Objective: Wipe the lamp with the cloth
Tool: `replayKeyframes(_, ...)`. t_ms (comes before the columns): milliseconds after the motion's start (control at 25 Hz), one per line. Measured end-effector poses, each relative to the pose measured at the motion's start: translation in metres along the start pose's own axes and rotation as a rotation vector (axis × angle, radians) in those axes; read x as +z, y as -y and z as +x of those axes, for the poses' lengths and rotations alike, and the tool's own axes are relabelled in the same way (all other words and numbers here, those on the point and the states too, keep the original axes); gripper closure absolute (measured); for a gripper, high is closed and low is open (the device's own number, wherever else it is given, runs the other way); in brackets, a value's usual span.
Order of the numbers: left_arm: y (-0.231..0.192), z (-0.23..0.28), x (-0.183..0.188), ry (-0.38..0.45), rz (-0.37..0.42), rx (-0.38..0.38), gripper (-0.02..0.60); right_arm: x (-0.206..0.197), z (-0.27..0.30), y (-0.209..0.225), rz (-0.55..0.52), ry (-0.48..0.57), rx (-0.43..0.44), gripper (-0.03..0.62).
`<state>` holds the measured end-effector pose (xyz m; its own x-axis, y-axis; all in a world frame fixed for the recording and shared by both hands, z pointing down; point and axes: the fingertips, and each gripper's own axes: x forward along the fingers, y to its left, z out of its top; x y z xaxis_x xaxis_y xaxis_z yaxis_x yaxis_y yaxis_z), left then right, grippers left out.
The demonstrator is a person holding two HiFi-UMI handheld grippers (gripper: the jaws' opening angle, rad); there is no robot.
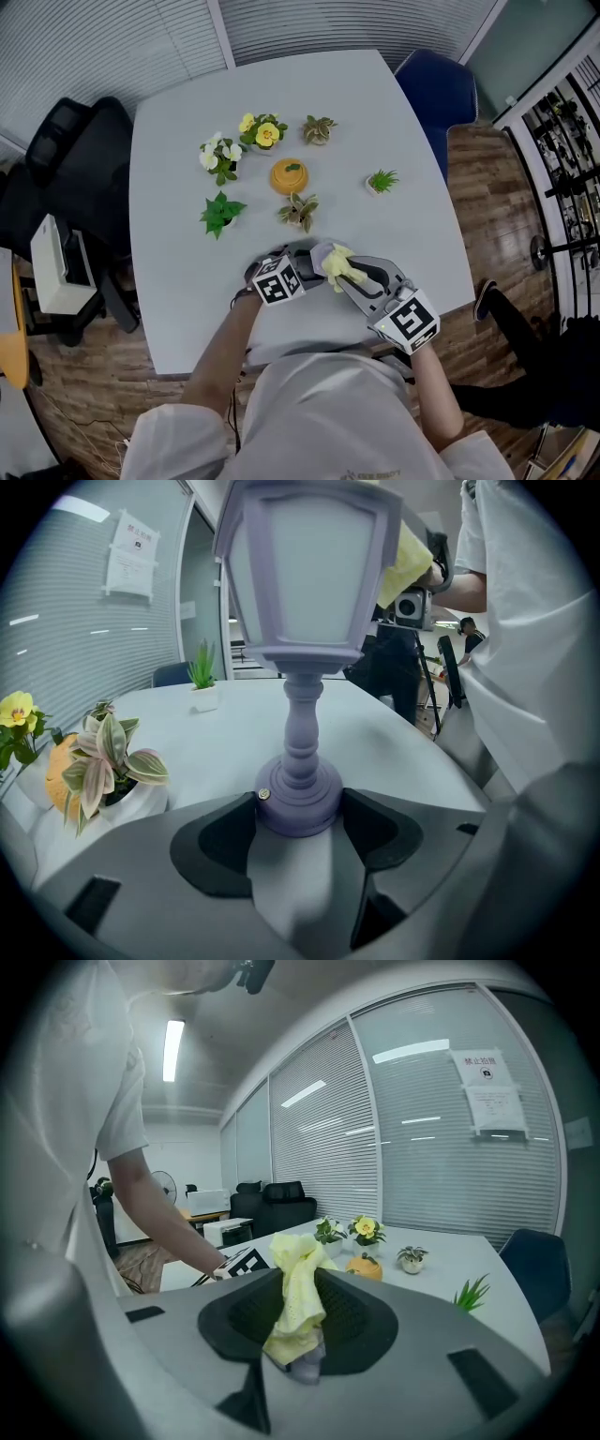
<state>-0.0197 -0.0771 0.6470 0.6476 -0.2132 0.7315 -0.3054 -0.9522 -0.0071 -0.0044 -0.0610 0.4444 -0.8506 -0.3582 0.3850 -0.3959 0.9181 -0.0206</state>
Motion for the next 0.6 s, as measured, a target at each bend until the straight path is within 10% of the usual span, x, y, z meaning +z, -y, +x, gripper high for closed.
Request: replayKeyframes(600, 0.0, 0.0, -0.001, 0.003, 0.002, 0.0, 0.282, -0.009, -0.005, 0.024, 0.124, 0.027, -0.055, 0.482)
